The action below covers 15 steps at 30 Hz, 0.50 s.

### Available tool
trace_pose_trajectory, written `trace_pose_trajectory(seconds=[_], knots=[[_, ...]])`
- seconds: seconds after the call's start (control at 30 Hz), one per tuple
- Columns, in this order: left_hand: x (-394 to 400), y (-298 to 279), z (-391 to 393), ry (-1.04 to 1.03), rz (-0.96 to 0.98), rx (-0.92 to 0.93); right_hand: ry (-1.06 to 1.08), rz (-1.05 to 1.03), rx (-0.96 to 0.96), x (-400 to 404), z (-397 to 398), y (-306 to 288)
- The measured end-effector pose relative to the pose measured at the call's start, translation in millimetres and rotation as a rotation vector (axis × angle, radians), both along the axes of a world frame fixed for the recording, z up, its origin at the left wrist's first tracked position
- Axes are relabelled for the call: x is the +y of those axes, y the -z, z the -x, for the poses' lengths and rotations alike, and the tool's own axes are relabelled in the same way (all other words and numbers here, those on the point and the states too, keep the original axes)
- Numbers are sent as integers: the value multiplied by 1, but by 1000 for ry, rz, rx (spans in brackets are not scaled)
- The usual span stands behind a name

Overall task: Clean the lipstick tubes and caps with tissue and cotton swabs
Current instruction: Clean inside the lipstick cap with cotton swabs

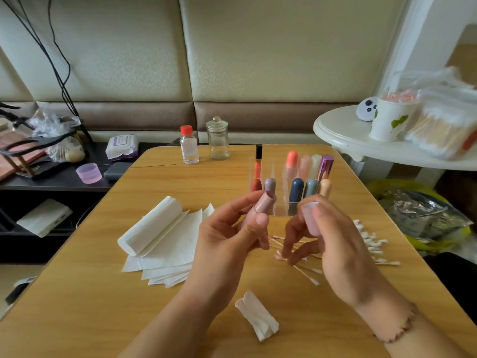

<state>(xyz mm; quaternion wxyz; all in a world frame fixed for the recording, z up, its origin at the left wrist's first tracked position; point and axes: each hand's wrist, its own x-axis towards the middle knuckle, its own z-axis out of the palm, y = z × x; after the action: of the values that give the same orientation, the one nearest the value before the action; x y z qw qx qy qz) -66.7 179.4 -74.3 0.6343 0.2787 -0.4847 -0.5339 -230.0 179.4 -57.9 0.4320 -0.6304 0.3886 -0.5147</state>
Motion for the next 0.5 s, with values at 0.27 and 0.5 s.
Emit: trace_pose_trajectory(seconds=[0.27, 0.5], knots=[[-3, 4, -1, 9, -5, -11, 8, 70, 51, -1, 7, -4], [-3, 5, 0, -108, 8, -162, 40, 149, 43, -1, 8, -5]])
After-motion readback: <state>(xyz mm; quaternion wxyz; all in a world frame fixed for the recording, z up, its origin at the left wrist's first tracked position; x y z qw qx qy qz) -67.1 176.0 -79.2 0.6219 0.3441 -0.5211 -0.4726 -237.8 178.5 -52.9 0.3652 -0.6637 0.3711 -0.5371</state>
